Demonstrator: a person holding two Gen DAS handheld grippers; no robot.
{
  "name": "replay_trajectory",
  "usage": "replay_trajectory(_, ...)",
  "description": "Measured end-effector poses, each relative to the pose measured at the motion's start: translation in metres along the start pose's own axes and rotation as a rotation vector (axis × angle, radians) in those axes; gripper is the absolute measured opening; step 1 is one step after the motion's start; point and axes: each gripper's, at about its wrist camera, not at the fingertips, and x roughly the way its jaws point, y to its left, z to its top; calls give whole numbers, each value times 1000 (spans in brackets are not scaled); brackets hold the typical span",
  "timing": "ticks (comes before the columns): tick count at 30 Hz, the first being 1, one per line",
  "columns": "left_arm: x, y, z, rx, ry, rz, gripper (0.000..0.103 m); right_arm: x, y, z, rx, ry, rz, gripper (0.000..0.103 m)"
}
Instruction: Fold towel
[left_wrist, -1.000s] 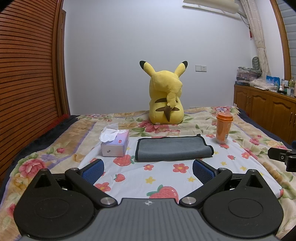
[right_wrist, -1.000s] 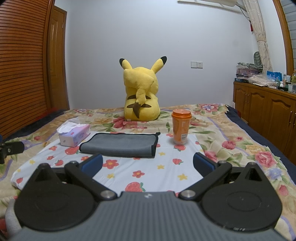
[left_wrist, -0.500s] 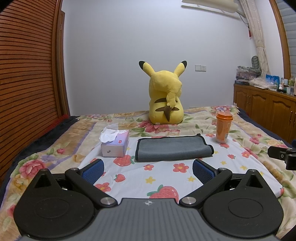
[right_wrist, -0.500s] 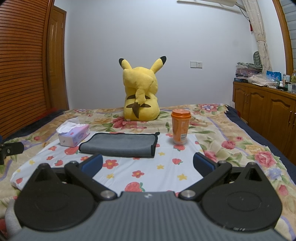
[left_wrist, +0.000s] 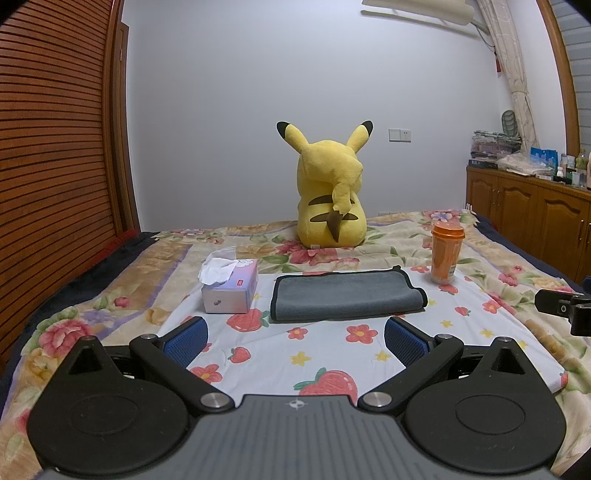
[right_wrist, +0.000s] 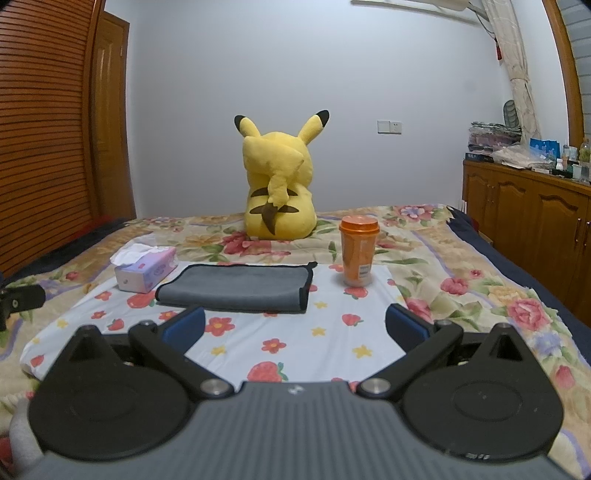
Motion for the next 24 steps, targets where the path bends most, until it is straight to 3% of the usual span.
replay_trajectory(24,0,-1,0,1,0,0,103,1,0,0,-5,-1,1,103)
